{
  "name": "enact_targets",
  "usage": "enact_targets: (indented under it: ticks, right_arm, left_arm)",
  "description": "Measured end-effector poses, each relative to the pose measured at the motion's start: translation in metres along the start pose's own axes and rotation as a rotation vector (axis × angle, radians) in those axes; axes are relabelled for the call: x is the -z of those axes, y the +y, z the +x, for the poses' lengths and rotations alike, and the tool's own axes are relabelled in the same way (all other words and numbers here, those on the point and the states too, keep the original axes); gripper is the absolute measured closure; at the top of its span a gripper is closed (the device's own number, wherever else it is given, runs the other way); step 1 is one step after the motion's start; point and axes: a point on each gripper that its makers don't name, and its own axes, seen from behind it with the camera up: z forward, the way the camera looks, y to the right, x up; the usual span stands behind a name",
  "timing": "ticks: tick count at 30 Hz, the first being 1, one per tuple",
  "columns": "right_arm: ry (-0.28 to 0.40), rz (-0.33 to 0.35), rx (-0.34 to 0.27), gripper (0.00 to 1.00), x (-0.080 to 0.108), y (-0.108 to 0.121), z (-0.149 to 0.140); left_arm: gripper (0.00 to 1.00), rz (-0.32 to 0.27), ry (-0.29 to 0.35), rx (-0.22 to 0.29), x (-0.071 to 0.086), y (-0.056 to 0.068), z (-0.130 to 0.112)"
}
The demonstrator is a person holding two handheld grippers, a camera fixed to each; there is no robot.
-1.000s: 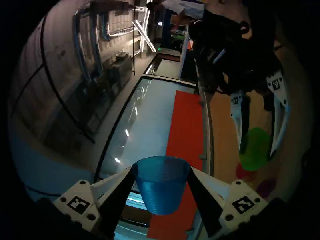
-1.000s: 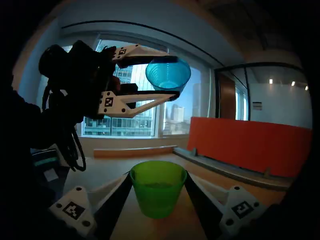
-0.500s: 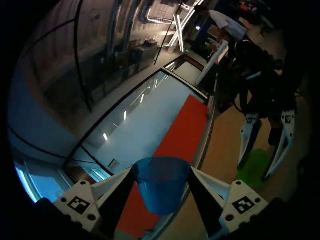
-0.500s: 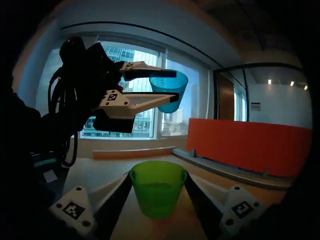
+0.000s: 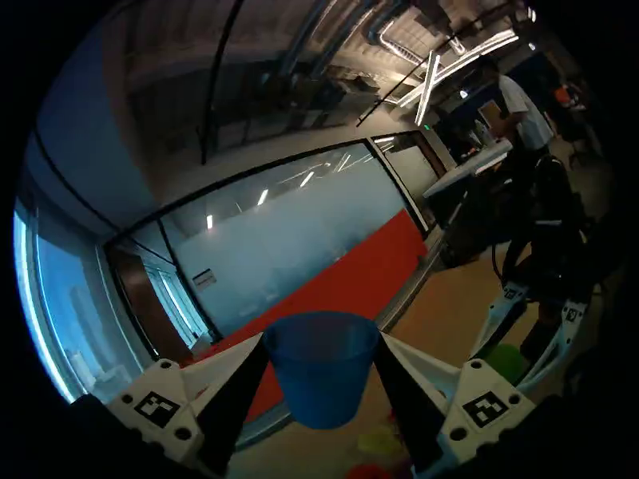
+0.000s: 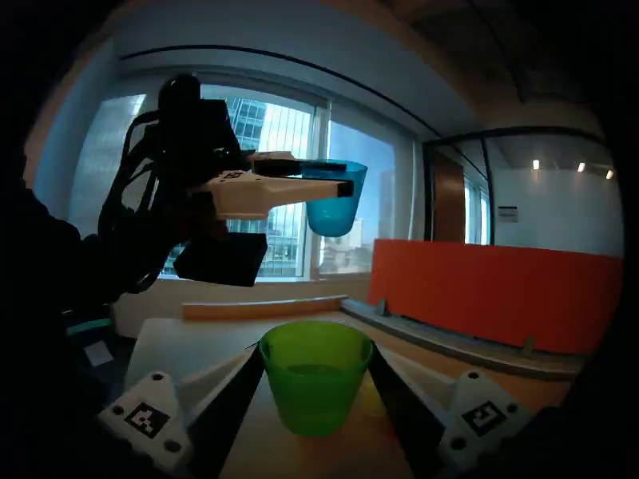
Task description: Pour water
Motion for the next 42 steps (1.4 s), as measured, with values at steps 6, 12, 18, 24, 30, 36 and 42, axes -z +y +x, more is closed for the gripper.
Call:
enact_targets:
  ticks: [6, 12, 18, 24, 30, 36, 42]
  right_arm:
    - [0.001, -0.002, 0.003, 0.08, 0.002, -0.001, 0.002]
    - [0.003, -0.007, 0.003, 0.09, 0.003, -0.001, 0.002]
    - [0.002, -0.011, 0.004, 0.08, 0.003, -0.001, 0.003]
    - [0.001, -0.019, 0.005, 0.08, 0.005, 0.002, 0.004]
    - [0.000, -0.036, -0.005, 0.08, 0.010, 0.008, 0.008]
    - [-0.015, -0.057, -0.005, 0.08, 0.021, 0.019, 0.007]
    - [-0.027, -0.076, -0.007, 0.08, 0.032, 0.028, 0.009]
  left_arm:
    - [0.13, -0.015, 0.005, 0.148, 0.002, -0.004, 0.001]
    - [0.13, -0.029, 0.020, 0.245, 0.006, -0.007, 0.004]
    - [0.13, -0.028, -0.001, 0.310, 0.004, -0.009, -0.007]
    - [0.13, -0.024, -0.003, 0.352, 0.005, -0.014, -0.013]
    - [0.12, -0.016, -0.012, 0.376, 0.009, -0.018, -0.024]
    - [0.12, -0.025, -0.029, 0.403, 0.013, -0.013, -0.039]
    - [0.12, -0.035, -0.045, 0.429, 0.019, -0.004, -0.056]
